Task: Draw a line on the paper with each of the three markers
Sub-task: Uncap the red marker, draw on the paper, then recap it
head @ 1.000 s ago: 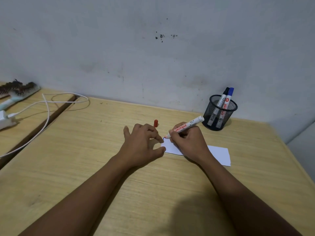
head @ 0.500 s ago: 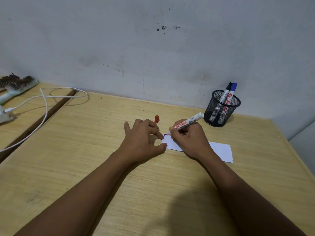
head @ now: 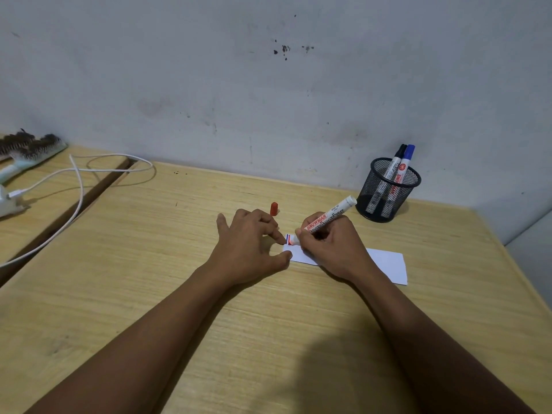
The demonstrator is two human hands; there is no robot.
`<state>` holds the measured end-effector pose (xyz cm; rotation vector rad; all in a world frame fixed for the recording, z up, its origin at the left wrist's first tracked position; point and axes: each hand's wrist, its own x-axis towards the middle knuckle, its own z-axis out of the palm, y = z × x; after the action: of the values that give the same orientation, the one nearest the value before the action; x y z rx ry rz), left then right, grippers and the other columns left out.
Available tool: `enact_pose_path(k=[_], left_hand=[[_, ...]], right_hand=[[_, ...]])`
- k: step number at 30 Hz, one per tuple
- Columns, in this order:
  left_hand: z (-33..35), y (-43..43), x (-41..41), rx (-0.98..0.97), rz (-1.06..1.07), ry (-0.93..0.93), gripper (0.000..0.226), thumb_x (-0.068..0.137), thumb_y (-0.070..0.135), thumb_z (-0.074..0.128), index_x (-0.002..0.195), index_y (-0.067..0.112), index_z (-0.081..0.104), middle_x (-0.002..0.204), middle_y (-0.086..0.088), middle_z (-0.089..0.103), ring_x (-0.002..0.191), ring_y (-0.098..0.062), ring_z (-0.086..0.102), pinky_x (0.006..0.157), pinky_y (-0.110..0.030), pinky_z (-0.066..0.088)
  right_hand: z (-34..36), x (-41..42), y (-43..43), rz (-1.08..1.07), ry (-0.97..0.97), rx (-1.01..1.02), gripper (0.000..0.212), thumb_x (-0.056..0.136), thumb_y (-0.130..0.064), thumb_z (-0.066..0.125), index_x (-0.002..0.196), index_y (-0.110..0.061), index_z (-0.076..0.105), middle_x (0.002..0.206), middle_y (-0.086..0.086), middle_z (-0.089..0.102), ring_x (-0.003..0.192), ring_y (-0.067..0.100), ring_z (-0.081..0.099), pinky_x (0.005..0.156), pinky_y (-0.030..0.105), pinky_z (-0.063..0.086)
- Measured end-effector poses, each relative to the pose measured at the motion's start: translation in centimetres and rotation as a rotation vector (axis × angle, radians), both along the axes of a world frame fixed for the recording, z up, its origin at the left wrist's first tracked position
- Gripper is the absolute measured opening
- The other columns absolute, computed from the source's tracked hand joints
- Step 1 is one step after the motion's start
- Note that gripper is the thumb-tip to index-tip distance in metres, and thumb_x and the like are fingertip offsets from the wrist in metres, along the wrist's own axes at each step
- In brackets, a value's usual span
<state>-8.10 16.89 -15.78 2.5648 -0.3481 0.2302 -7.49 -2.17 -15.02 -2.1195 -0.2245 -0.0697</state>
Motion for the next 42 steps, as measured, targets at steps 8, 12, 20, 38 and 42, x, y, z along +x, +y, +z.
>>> enact_pose_path(k=[8, 12, 20, 38, 42], left_hand=[[0.5, -0.4, 0.6, -0.1, 0.056, 0.011, 0.031, 0.068, 0.061, 0.067, 0.083, 0.034, 0.068, 0.11, 0.018, 0.063, 0.109, -0.008, 0.053, 0.108, -0.059, 0.024], [2.1, -0.7, 2.8, -0.246, 0.205, -0.009, 0.032, 0.078, 0.053, 0.067, 0.098, 0.03, 0.058, 0.094, 0.013, 0.064, 0.09, -0.01, 0.062, 0.099, -0.046, 0.033], [4.2, -1.2, 5.0, 0.152, 0.18, 0.127, 0.02, 0.086, 0.043, 0.057, 0.091, 0.031, 0.073, 0.084, 0.014, 0.069, 0.091, -0.011, 0.061, 0.084, -0.041, 0.022], [14.6, -5.3, -0.1, -0.576, -0.354, 0.027, 0.018, 0.086, 0.015, 0.076, 0.103, 0.012, 0.078, 0.093, 0.003, 0.078, 0.086, -0.002, 0.071, 0.072, -0.011, 0.05], [15.5, -6.1, -1.0, -0.615, -0.35, -0.078, 0.015, 0.085, 0.014, 0.077, 0.098, 0.009, 0.08, 0.09, 0.0, 0.079, 0.073, 0.004, 0.067, 0.066, -0.009, 0.046]], right_hand=[[2.5, 0.5, -0.6, -0.081, 0.104, 0.428, 0.017, 0.094, -0.015, 0.067, 0.085, -0.002, 0.071, 0.07, 0.016, 0.067, 0.061, 0.024, 0.054, 0.055, 0.035, 0.041], [4.1, 0.3, -0.9, -0.137, 0.056, 0.407, 0.019, 0.094, -0.014, 0.066, 0.088, 0.004, 0.07, 0.071, 0.013, 0.068, 0.054, 0.015, 0.055, 0.056, 0.035, 0.044], [5.0, -0.5, -2.2, -0.176, 0.021, 0.459, 0.018, 0.093, -0.013, 0.066, 0.09, 0.003, 0.07, 0.069, 0.009, 0.07, 0.053, 0.014, 0.056, 0.049, 0.023, 0.048], [13.3, -3.7, -4.3, -0.119, -0.127, 0.609, 0.021, 0.094, -0.014, 0.063, 0.079, -0.005, 0.075, 0.067, 0.01, 0.066, 0.051, 0.015, 0.052, 0.048, 0.024, 0.043], [13.9, -4.1, -4.7, -0.077, -0.085, 0.677, 0.022, 0.095, -0.022, 0.066, 0.079, -0.007, 0.073, 0.065, 0.006, 0.062, 0.053, 0.014, 0.049, 0.051, 0.024, 0.041]])
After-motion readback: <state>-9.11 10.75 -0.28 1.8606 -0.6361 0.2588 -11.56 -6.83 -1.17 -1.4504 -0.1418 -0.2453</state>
